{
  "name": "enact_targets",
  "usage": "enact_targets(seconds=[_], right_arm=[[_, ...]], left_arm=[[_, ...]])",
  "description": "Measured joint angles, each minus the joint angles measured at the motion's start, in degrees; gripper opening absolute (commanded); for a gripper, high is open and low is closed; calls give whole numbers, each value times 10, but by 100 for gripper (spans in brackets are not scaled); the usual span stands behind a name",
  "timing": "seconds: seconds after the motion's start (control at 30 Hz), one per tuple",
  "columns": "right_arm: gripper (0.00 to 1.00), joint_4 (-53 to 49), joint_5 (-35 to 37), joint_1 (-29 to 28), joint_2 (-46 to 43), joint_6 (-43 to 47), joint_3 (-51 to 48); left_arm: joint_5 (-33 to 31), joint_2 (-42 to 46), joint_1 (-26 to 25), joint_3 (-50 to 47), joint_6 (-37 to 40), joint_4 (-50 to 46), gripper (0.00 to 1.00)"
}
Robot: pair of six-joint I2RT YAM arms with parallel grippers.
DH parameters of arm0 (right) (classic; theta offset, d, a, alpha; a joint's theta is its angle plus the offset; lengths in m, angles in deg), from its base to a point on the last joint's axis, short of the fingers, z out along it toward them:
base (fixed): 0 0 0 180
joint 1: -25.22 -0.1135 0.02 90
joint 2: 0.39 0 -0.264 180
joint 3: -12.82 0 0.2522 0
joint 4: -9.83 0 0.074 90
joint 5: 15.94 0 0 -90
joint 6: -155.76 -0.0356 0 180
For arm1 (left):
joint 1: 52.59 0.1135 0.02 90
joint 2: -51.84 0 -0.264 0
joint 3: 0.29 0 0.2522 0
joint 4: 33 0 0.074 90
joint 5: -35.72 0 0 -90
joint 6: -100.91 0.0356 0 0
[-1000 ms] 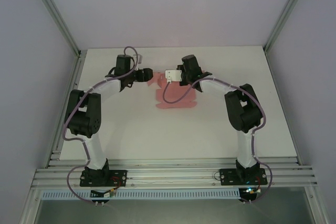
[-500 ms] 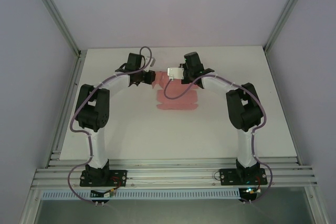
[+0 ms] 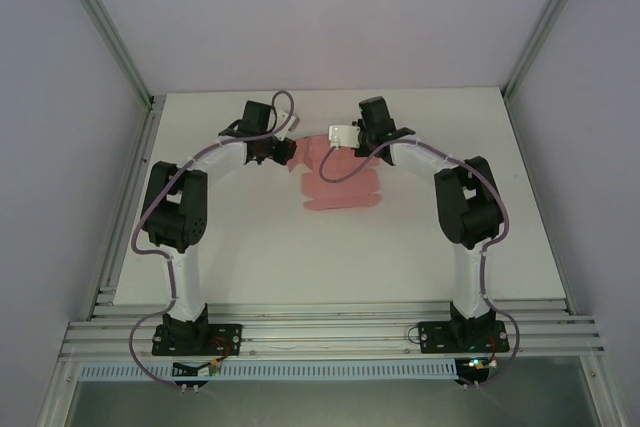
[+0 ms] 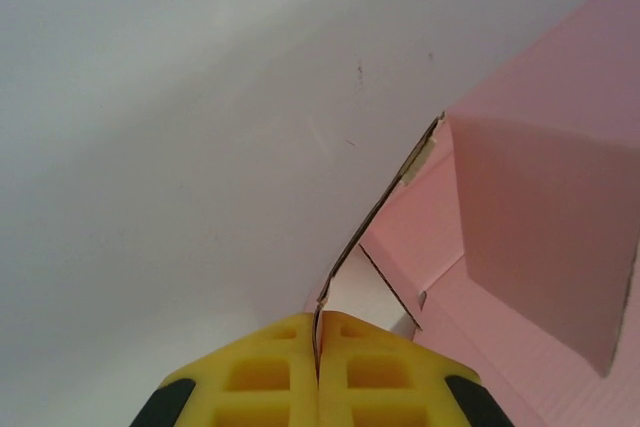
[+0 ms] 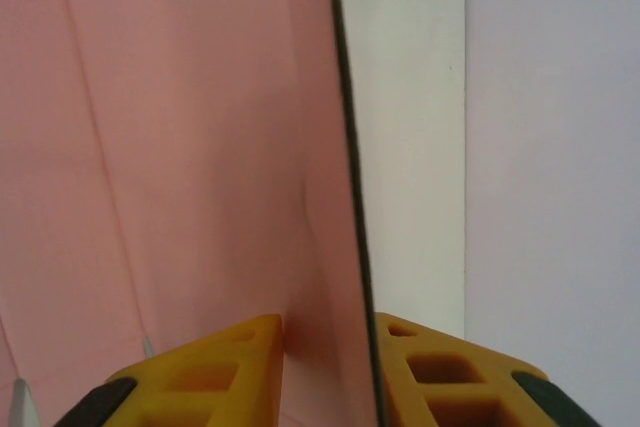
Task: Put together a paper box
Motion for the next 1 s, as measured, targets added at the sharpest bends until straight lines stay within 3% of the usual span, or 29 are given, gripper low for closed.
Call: enact_targets(seconds=[0.43,0.57,0.87,1.0], right_arm=[[27,12,5,0,-12,25,-2],[16,13,0,0,-19,26,-2],[2,-8,-1,0,-19,40,-3],[0,90,11,-3,-23,60,-59]], left_arm=[[6,0,-3,16,19,-43,0],[6,0,-6,18,21,-54,0],[10,0,-6,21,21,-57,0],[13,0,-6,21,19,-57,0]])
